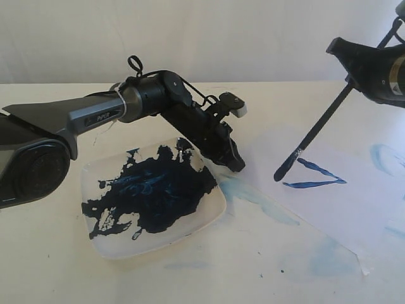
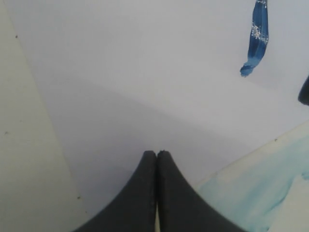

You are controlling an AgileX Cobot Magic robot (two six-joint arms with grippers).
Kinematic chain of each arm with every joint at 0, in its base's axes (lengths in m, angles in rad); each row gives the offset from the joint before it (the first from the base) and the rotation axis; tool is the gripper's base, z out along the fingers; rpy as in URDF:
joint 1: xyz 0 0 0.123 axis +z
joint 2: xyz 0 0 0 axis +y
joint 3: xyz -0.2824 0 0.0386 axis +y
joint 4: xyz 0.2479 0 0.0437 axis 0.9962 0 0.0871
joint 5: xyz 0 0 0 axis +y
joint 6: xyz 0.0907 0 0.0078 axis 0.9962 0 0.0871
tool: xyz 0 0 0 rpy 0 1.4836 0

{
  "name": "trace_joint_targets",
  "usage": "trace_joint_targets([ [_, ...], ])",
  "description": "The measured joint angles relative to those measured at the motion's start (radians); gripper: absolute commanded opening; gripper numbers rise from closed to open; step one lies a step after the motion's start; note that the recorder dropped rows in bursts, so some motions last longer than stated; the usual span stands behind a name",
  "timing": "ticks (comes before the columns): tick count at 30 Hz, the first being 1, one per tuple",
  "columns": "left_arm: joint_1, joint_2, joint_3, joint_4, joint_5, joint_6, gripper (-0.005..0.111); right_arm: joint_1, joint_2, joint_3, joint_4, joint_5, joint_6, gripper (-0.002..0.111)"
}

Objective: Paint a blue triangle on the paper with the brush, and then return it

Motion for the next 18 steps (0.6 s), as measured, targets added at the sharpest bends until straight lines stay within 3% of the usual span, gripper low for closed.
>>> trace_joint_targets([
  [9,0.000,0.000,0.000,0.000,0.000,0.000,0.000,0.000,0.030,-0.018,0.000,0.154,0.054,0.000],
  [18,0.000,0.000,0.000,0.000,0.000,0.000,0.000,0.000,0.049,-0.022,-0.002,0.156,0.075,0.000],
])
